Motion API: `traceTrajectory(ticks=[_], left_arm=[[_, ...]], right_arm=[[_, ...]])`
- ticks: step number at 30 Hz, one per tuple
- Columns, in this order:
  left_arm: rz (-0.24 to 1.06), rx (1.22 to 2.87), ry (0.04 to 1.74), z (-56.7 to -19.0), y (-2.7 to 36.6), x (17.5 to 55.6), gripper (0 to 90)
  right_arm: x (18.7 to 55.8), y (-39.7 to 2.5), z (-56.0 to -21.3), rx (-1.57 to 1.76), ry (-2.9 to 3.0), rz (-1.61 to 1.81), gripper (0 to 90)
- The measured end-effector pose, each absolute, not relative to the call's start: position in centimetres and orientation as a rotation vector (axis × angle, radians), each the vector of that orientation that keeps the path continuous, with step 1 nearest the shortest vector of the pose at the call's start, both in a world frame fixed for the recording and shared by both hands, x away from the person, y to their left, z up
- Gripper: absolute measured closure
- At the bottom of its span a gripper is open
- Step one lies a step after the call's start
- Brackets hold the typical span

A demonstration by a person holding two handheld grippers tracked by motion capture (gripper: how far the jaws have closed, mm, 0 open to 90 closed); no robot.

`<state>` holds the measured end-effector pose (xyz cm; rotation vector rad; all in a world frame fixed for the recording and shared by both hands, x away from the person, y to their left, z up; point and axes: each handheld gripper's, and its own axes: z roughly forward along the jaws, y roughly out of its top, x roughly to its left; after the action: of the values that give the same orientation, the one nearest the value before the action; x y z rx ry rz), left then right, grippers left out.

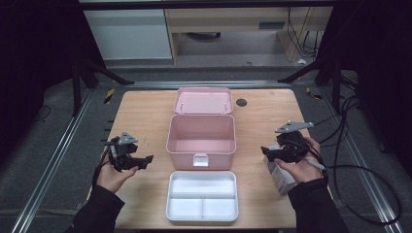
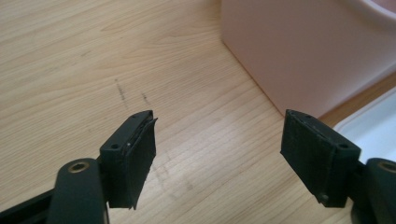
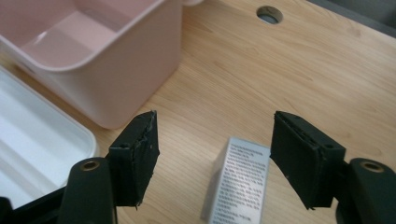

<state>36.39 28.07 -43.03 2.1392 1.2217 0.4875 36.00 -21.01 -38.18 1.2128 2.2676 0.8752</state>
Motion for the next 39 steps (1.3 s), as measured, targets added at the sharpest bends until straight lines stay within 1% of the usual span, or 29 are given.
traceTrajectory(ticks=[8, 16, 24, 32, 34, 36, 39], left_arm=[[0.499, 2.161, 1.232, -43.0, 28.2, 36.2, 29.6], [0.488, 2.149, 1.229, -42.8, 28.4, 36.2, 30.1], [0.499, 2.140, 1.229, -42.7, 28.7, 36.1, 29.8], [0.502, 2.155, 1.222, -42.8, 28.2, 36.1, 30.3], [0.503, 2.163, 1.212, -42.8, 28.1, 36.0, 30.3], [0.503, 2.166, 1.210, -42.9, 28.1, 36.1, 30.3], [0.499, 2.180, 1.208, -43.1, 28.0, 36.2, 30.4]], right_arm=[[35.4, -22.9, -39.7, 1.317, 2.276, 0.782, 31.1], [34.7, -23.1, -41.2, 1.384, 2.321, 0.709, 29.1], [34.7, -23.5, -42.7, 1.449, 2.350, 0.639, 29.4], [35.0, -23.4, -44.2, 1.474, 2.381, 0.584, 33.7], [35.0, -23.4, -44.4, 1.483, 2.371, 0.579, 38.0], [35.1, -23.3, -44.6, 1.490, 2.376, 0.567, 38.4], [35.3, -23.4, -45.0, 1.501, 2.393, 0.534, 42.5]])
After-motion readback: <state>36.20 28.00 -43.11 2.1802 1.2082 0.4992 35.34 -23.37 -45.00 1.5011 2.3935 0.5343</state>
